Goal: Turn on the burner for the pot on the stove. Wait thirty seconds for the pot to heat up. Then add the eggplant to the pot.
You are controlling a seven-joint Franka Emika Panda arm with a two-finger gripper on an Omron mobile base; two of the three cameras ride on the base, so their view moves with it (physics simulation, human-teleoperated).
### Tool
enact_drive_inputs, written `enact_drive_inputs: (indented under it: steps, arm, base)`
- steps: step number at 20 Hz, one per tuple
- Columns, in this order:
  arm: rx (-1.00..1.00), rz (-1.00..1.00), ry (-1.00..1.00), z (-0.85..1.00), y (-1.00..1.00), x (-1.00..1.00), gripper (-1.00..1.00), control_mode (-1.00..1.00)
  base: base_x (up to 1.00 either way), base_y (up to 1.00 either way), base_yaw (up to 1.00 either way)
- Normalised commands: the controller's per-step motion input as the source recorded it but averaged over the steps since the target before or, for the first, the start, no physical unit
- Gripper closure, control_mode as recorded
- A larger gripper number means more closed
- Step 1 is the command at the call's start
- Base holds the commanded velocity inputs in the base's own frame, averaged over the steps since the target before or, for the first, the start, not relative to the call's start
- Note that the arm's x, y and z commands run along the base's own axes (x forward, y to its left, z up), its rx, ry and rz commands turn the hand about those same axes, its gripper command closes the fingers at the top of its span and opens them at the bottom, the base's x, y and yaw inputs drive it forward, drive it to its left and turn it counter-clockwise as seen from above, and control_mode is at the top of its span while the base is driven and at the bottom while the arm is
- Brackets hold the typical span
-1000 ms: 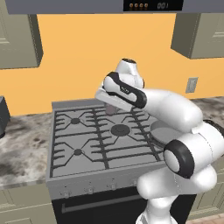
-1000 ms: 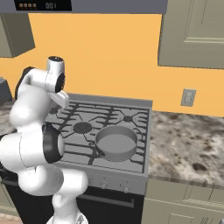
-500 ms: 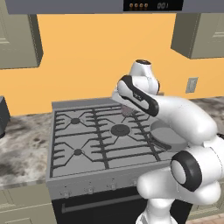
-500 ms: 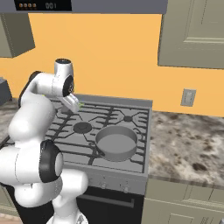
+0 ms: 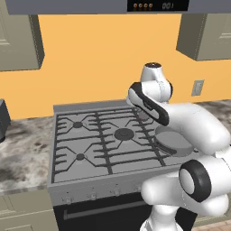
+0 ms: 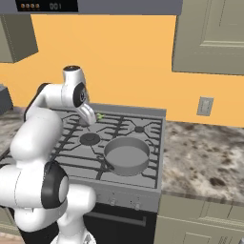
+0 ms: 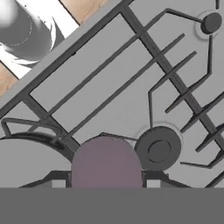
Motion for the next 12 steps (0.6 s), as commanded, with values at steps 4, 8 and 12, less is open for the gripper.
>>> enact_drive_inputs:
  steps: [4, 8, 12]
  arm:
    - [-0.1, -0.09, 0.0, 0.0, -0.52, -0.09, 1.0, -1.0]
    - [-0.13, 0.0, 0.0, -0.04, -0.39, 0.0, 1.0, -1.0]
    - [-0.17, 0.0, 0.0, -0.09, -0.39, 0.0, 1.0, -1.0]
  base:
    - [0.0, 0.0, 0.0]
    - [0.0, 0.0, 0.0]
    - [0.0, 0.0, 0.0]
